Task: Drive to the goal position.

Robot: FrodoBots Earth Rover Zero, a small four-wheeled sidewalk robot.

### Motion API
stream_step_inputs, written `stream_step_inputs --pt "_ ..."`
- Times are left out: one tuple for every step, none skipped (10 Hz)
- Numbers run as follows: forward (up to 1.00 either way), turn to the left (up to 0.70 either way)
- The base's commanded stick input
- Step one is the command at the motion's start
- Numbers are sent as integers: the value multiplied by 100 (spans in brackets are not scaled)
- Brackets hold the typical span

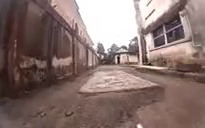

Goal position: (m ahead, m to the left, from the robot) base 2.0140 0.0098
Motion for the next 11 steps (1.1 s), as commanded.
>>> stream_step_inputs --pt "85 0" --pt "85 0" --pt "85 0" --pt "85 0" --pt "85 0" --pt "85 -11" --pt "85 -21" --pt "85 -22" --pt "85 -11" --pt "85 0" --pt "85 0"
